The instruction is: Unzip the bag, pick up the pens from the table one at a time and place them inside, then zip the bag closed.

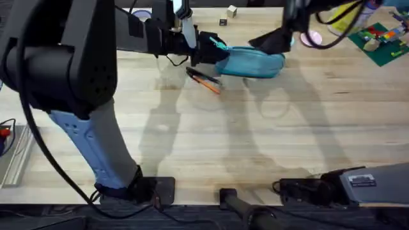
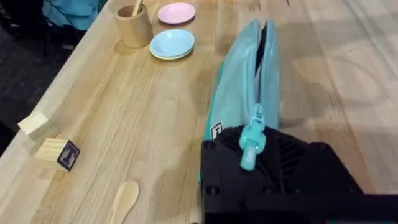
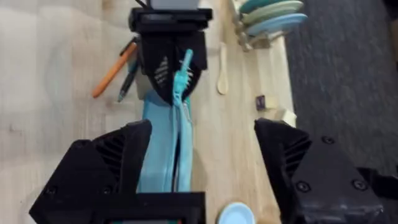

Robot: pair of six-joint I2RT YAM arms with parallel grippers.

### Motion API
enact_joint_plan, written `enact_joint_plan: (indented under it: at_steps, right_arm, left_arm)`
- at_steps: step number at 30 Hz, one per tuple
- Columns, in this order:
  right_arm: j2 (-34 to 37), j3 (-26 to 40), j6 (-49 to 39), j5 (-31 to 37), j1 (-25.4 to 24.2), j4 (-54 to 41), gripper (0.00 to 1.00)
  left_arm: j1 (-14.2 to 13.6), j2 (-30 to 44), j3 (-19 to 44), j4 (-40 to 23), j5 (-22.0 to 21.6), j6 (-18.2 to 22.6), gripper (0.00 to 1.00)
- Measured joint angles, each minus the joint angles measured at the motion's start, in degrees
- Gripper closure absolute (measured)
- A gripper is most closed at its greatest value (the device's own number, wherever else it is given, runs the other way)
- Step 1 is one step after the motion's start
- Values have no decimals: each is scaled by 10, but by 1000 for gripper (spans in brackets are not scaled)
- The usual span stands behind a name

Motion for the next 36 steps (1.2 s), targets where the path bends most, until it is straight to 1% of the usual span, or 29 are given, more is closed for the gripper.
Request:
enact_joint_plan:
  at_steps: [4, 5, 6, 10, 11, 13, 30, 32, 36]
  right_arm:
    - [-14, 1, 0, 2, -13, -16, 5]
    - [-14, 1, 0, 2, -14, -20, 5]
    - [-14, 1, 0, 2, -14, -25, 5]
    - [-14, 1, 0, 2, -14, -36, 5]
    - [-14, 1, 0, 2, -14, -36, 5]
    - [-14, 1, 0, 2, -14, -36, 5]
    - [-14, 1, 0, 2, -14, -41, 6]
    - [-14, 1, 0, 2, -14, -46, 6]
    - [-14, 1, 0, 2, -14, -53, 6]
  left_arm:
    - [0, 0, 0, 0, 0, 0, 958]
    - [0, 0, 0, 1, 0, 1, 899]
    - [0, 0, 0, 2, 1, 0, 769]
    - [0, 0, 0, 3, 2, 0, 119]
    - [-1, 0, 0, 2, 2, -2, 40]
    - [0, 0, 0, 2, 2, -2, 10]
    - [0, -2, 0, 2, 4, -5, 8]
    - [0, -11, 0, 1, -5, -20, 7]
    - [0, -58, 0, -5, -38, -75, 8]
